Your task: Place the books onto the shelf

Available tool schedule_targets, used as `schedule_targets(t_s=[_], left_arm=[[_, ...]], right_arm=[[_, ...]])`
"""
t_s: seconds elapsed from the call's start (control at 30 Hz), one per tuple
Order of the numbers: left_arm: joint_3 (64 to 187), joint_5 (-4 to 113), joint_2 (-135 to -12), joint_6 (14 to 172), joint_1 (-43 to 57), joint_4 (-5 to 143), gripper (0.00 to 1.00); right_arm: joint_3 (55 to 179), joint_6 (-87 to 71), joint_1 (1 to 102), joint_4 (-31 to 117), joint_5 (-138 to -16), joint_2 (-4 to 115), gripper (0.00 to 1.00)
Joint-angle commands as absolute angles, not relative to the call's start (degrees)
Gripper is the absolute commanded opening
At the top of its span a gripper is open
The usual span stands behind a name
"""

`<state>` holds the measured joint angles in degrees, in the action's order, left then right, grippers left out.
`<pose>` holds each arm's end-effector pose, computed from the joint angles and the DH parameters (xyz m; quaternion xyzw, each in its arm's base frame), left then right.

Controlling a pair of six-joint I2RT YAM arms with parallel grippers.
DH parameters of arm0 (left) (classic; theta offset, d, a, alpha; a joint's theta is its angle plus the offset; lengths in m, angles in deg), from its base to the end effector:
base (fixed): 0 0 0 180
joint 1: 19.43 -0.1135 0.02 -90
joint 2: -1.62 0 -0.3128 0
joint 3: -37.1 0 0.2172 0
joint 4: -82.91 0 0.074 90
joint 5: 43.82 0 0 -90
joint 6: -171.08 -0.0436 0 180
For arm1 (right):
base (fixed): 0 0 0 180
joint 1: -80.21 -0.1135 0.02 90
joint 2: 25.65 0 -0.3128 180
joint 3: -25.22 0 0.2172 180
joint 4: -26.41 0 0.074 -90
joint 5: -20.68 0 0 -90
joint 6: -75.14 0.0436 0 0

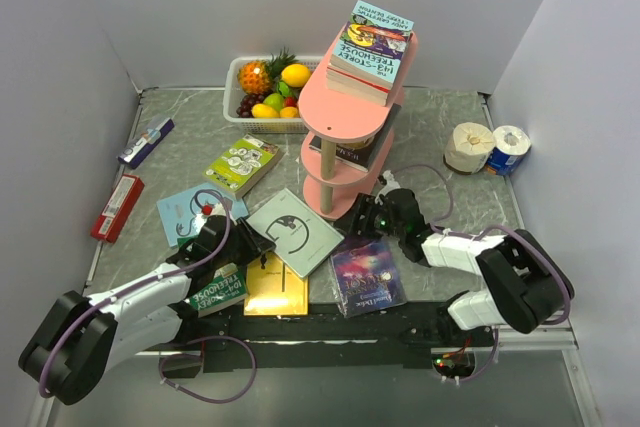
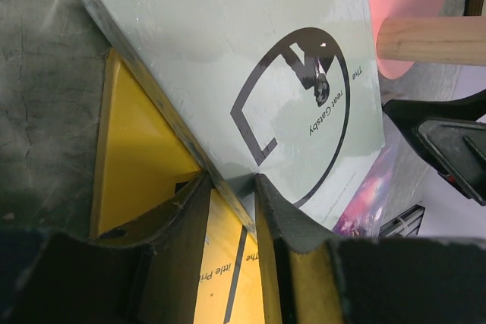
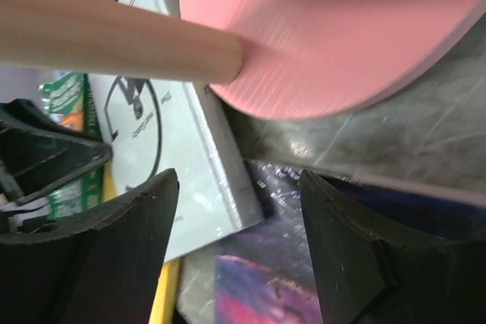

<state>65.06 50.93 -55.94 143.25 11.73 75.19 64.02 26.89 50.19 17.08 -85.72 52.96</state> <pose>0.1132 -0.0727 0.1990 -0.2216 0.8677 -0.3479 0.2772 0.1886 0.1232 0.2223 0.0174 0.8620 0.3883 0.3255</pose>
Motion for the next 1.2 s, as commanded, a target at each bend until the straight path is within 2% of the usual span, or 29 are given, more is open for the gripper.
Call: schedule_targets(t_s=[0.0, 0.23, 0.63, 0.73, 0.83, 0.87, 0.97, 1.03, 1.1, 1.17], left_arm=[[64.82, 50.4, -57.7, 141.02, 12.03, 69.77, 0.36], [64.92, 52.07, -59.55, 140.84, 12.12, 70.65, 0.37], [63.68, 53.12, -59.64, 140.85, 12.12, 71.88, 0.38], [63.24, 53.47, -59.81, 140.93, 12.03, 73.01, 0.38], [62.89, 54.09, -59.99, 141.02, 12.12, 73.9, 0.38], [62.98, 54.09, -60.08, 141.02, 12.12, 74.07, 0.38], [63.07, 54.18, -59.9, 141.02, 12.03, 73.2, 0.38], [63.5, 53.92, -58.5, 140.76, 12.12, 71.89, 0.38], [64.55, 52.6, -55.96, 140.58, 12.03, 68.83, 0.38], [65.44, 52.16, -54.11, 140.23, 12.03, 67.05, 0.38]], right_arm=[[62.88, 19.51, 49.98, 17.15, -81.52, 57.22, 0.72], [64.27, 17.48, 46.73, 8.79, -96.18, 66.53, 0.71], [56.3, 26.26, 38.99, -3.5, -105.26, 67.87, 0.7], [53.31, 30.91, 38.29, -10.51, -106.75, 67.69, 0.63], [52.16, 34.6, 37.59, -17.63, -109.21, 69.44, 0.46], [51.89, 35.66, 37.59, -20.1, -109.74, 70.06, 0.35], [50.23, 40.5, 37.58, -29.69, -110.89, 72.43, 0.15], [48.82, 43.3, 37.41, -33.47, -111.76, 73.06, 0.12], [47.5, 44.63, 37.5, -36.3, -112.55, 71.31, 0.02], [46.89, 45.34, 37.41, -34.12, -113.96, 68.41, 0.0]])
